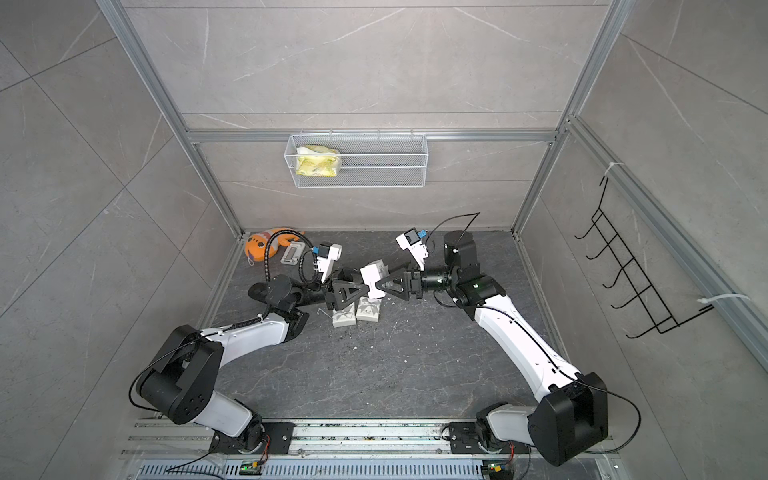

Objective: Take the necklace out of the lift-off lid jewelry box
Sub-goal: Open the lid on the jewelry box.

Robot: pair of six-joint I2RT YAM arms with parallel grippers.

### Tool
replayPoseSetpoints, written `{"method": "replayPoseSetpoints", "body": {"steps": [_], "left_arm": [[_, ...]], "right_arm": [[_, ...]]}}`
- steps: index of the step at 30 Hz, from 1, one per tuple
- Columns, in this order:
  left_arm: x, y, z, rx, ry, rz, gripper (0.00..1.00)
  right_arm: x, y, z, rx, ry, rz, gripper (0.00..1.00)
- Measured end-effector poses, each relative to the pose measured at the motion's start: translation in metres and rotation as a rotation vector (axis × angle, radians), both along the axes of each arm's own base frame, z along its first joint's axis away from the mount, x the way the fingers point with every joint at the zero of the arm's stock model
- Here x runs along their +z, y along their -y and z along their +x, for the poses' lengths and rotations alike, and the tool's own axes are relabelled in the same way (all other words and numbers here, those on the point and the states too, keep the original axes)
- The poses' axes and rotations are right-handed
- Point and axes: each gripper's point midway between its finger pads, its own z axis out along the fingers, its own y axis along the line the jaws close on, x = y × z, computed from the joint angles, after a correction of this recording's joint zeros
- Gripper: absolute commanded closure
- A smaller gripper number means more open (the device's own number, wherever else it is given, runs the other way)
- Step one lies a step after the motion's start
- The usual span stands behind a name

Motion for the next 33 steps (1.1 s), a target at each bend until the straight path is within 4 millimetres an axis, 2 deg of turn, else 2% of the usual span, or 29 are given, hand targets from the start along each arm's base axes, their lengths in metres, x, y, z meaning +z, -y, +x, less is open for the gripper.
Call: {"method": "replayPoseSetpoints", "body": {"steps": [7, 15, 18, 20, 22, 25, 29, 33], "left_arm": [[-0.001, -0.001, 0.004, 0.016, -0.016, -0.001, 0.46], [-0.010, -0.011, 0.014, 0.060, -0.038, 0.009, 0.50], [-0.008, -0.015, 0.017, 0.073, -0.034, 0.007, 0.50], [-0.006, -0.019, 0.016, 0.081, -0.028, 0.006, 0.50], [-0.004, -0.022, 0.015, 0.088, -0.017, 0.008, 0.51], [-0.001, -0.025, 0.010, 0.079, 0.008, 0.021, 0.51], [0.000, -0.026, -0.001, 0.043, 0.044, 0.048, 0.51], [-0.005, -0.025, -0.007, 0.008, 0.053, 0.074, 0.52]], "right_arm": [[-0.002, 0.007, 0.003, -0.015, -0.005, 0.001, 0.32], [-0.004, 0.032, 0.009, -0.098, -0.009, -0.004, 0.31], [-0.014, 0.040, 0.017, -0.179, -0.032, -0.046, 0.31], [-0.032, 0.050, 0.030, -0.289, -0.070, -0.118, 0.31], [-0.059, 0.065, 0.043, -0.418, -0.123, -0.218, 0.31], [-0.115, 0.094, 0.057, -0.594, -0.236, -0.407, 0.31], [-0.193, 0.131, 0.057, -0.734, -0.390, -0.673, 0.28], [-0.236, 0.150, 0.053, -0.775, -0.477, -0.835, 0.23]]}}
